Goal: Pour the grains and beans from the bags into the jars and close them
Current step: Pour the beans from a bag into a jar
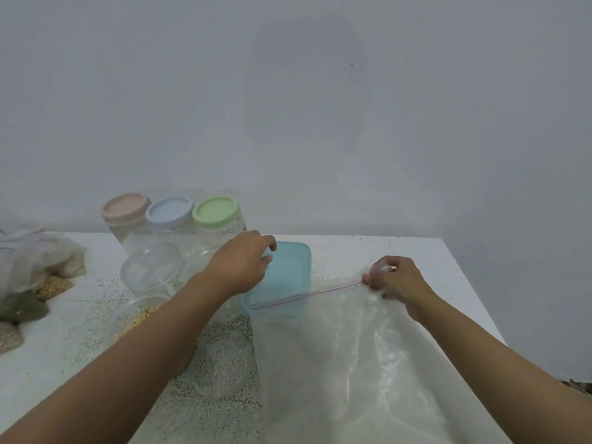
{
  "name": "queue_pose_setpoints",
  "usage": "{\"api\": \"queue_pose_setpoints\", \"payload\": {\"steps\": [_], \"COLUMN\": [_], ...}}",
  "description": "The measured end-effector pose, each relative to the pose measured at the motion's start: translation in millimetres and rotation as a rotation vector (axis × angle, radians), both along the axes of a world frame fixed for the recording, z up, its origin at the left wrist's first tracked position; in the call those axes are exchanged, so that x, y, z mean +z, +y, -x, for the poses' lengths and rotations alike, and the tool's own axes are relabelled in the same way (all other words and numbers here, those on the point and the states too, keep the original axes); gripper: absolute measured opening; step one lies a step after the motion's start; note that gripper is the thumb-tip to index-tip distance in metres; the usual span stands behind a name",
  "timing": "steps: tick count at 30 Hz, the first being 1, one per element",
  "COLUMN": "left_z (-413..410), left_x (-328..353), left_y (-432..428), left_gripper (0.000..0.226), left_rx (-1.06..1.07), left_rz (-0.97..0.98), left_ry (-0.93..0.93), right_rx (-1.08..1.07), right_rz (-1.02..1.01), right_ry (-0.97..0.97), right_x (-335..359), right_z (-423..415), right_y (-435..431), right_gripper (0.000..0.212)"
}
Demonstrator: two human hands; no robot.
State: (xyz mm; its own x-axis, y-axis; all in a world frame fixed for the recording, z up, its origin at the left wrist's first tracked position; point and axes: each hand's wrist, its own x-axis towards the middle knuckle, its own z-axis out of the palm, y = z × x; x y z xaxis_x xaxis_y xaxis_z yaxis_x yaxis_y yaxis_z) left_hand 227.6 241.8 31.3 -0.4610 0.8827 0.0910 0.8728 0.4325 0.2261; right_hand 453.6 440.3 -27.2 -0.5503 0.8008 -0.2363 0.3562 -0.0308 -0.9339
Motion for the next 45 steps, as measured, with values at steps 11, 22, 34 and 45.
{"api": "queue_pose_setpoints", "payload": {"steps": [11,22,34,45], "left_z": [27,44,40,32], "left_x": [-34,-37,36,55], "left_y": [54,84,85,57], "left_gripper": [0.048,0.031,0.016,0.018], "left_rx": [-0.116,-0.081,-0.23,0.03], "left_rz": [0.289,0.393,-0.067,-0.551], "left_ry": [0.121,0.055,-0.076,0.028], "right_rx": [0.071,0.253,0.212,-0.188], "right_rz": [-0.021,0.07,0.262,0.112], "right_ry": [-0.137,-0.119,-0.02,0.056], "right_x": [-7,-5,-18,-36], "right_z": [12,15,5,12], "right_y": [10,21,40,36], "right_gripper": [0.028,0.021,0.02,0.017]}}
